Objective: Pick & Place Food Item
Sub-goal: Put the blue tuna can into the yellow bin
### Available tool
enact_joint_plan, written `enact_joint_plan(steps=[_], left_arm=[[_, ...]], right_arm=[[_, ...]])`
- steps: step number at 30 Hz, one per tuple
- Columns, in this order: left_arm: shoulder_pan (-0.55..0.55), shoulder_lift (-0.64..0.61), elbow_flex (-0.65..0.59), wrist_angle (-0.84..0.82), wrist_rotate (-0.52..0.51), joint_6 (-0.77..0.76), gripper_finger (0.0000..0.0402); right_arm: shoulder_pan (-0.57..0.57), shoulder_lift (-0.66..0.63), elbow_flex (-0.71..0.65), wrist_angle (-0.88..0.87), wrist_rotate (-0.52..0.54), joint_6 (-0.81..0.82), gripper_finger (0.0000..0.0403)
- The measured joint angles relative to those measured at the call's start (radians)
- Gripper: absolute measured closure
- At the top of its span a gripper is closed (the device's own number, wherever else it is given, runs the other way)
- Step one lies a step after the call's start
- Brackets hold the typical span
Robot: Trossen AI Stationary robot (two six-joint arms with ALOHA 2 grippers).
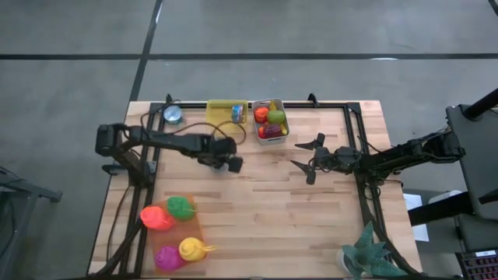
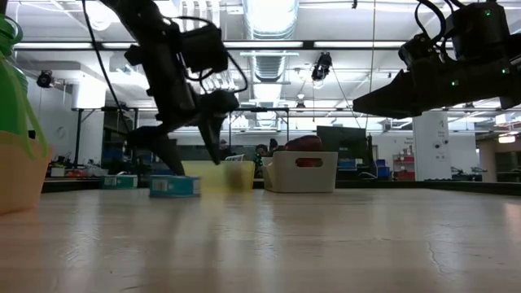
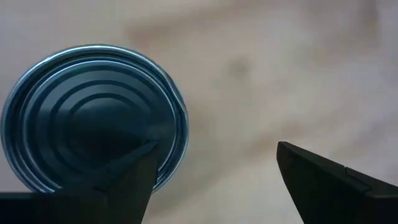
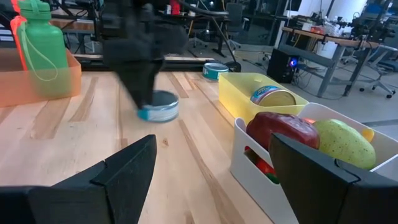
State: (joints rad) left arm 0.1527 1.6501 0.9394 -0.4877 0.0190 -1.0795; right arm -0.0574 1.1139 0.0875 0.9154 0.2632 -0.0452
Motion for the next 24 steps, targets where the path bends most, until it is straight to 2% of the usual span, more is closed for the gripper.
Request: enact_joint_plan(steps=[4, 9, 20, 24], left_arm=[[-0.093, 0.001, -0.002, 0.041, 0.042, 0.049, 0.0069], [-0.163, 0.004, -0.005, 0.099, 0.043, 0.115, 0.0069], [-0.152, 0.009, -0.007, 0.219, -0.017, 0.265, 0.0069], [-0.15, 0.006, 0.003, 0.197, -0.018, 0.292, 0.0069]], right_arm=[[0.0, 0.0, 0.0, 0.0, 0.0, 0.0, 0.0097], [0.0, 0.0, 0.0, 0.0, 0.0, 0.0, 0.0097], [0.0, 0.0, 0.0, 0.0, 0.0, 0.0, 0.0097], [0.0, 0.0, 0.0, 0.0, 0.0, 0.0, 0.0097]])
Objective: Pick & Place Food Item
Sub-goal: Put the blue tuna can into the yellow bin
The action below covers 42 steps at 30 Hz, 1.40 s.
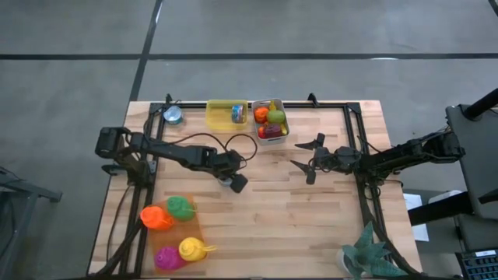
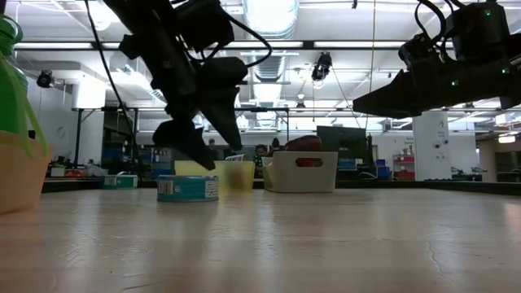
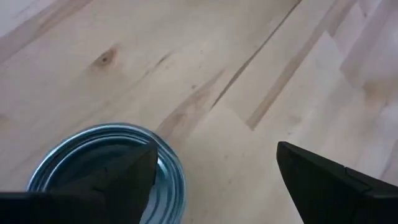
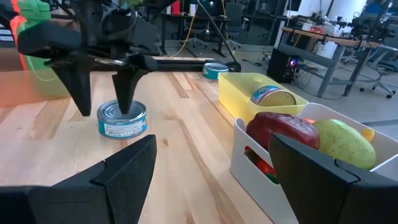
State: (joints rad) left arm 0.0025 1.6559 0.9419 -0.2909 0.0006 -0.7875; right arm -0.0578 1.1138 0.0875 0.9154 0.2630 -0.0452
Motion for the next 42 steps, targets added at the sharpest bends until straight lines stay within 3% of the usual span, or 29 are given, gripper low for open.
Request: enact_joint_plan(steps=[10, 16, 25, 35, 42], left_arm=[[0.033, -0.084, 0.014, -0.332, -0.077, -0.187, 0.0069], [0.033, -0.097, -0.023, -0.366, -0.106, -0.242, 0.0069], [0.033, -0.113, -0.149, -0.149, -0.074, -0.191, 0.0075], [0.057, -0.231, -0.294, -0.024, -0.052, -0.204, 0.0159], [0.078, -0.352, -0.437, 0.147, -0.051, -0.2, 0.0175]], right_arm=[[0.0, 0.0, 0.0, 0.0, 0.0, 0.0, 0.0097], [0.0, 0.0, 0.0, 0.0, 0.0, 0.0, 0.0097], [0.0, 0.0, 0.0, 0.0, 0.0, 0.0, 0.0097], [0.0, 0.0, 0.0, 0.0, 0.0, 0.0, 0.0097], [0.0, 0.0, 0.0, 0.0, 0.0, 0.0, 0.0097]])
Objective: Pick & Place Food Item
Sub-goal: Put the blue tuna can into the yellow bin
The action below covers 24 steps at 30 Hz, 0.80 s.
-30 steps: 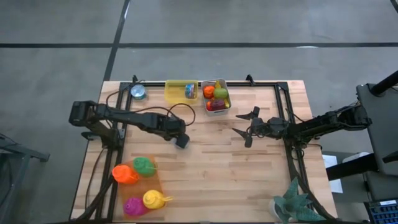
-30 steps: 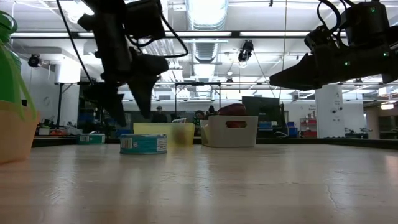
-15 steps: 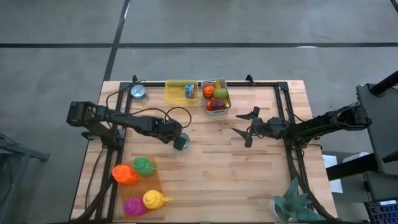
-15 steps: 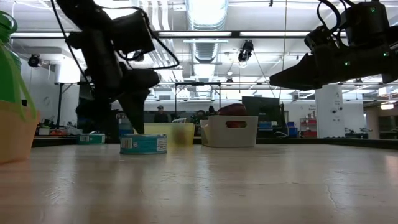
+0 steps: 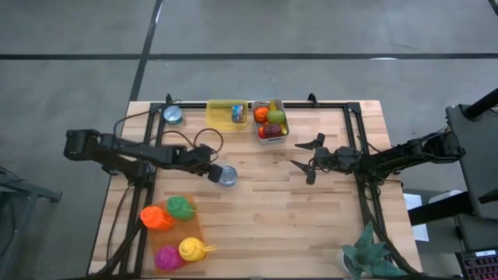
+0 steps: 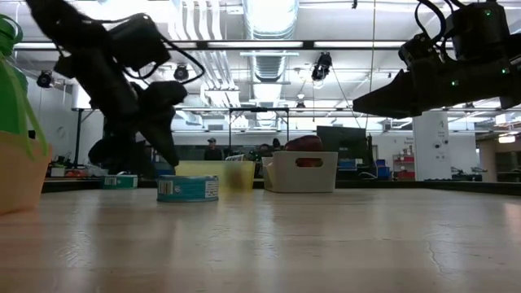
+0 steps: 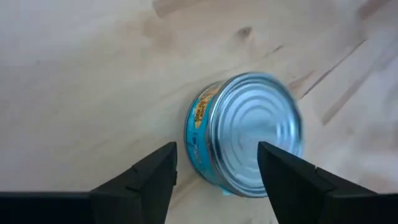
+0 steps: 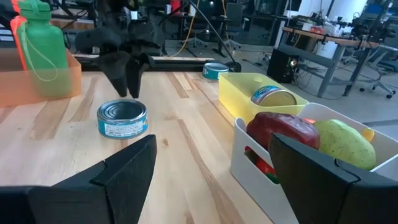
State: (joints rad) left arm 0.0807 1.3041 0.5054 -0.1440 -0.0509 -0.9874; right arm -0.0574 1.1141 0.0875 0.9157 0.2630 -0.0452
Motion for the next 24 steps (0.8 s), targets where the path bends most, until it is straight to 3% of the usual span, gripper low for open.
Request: enact_joint_plan(steps=[7, 18, 24], left_arm=[[0.003, -0.06, -0.106, 0.139, 0.046, 0.016, 0.0176], [0.029, -0.057, -0.22, 0.428, 0.071, 0.268, 0.0176], [0.031, -0.057, -0.298, 0.541, 0.098, 0.258, 0.0176]], right_arm=[[0.0, 0.0, 0.0, 0.0, 0.0, 0.0, 0.0097], [0.0, 0.0, 0.0, 0.0, 0.0, 0.0, 0.0097], [0.0, 0.0, 0.0, 0.0, 0.0, 0.0, 0.0097]])
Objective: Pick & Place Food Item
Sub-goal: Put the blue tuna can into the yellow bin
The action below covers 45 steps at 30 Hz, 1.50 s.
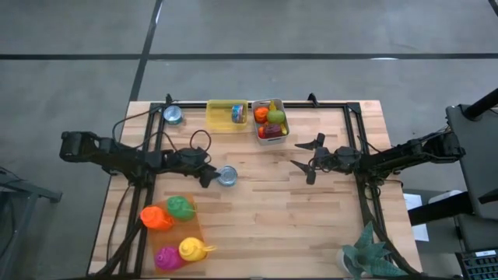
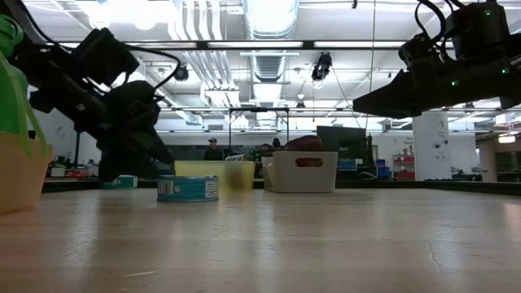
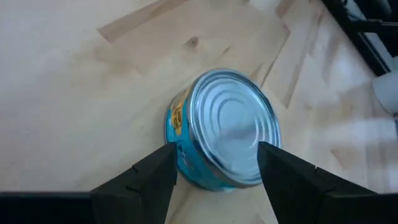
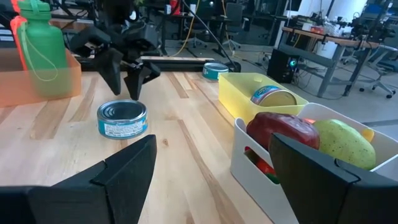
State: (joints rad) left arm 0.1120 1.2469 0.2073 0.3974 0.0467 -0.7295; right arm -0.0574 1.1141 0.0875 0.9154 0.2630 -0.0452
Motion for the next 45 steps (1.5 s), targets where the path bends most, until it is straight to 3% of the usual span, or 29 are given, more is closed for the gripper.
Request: enact_joint_plan(steps=[7, 15, 30, 45], left_arm=[[0.016, 0.0, -0.034, 0.081, 0.004, 0.004, 0.0176], [0.017, 0.001, -0.033, 0.077, -0.089, 0.047, 0.0176], [-0.009, 0.002, -0.02, 0.074, -0.081, 0.053, 0.0176], [-0.068, 0.131, 0.069, 0.001, -0.125, 0.065, 0.0176]], right_arm=[[0.0, 0.0, 0.0, 0.0, 0.0, 0.0, 0.0097], [0.0, 0.0, 0.0, 0.0, 0.0, 0.0, 0.0097], [0.0, 0.0, 0.0, 0.0, 0.0, 0.0, 0.0097], [0.0, 0.0, 0.0, 0.0, 0.0, 0.0, 0.0097]])
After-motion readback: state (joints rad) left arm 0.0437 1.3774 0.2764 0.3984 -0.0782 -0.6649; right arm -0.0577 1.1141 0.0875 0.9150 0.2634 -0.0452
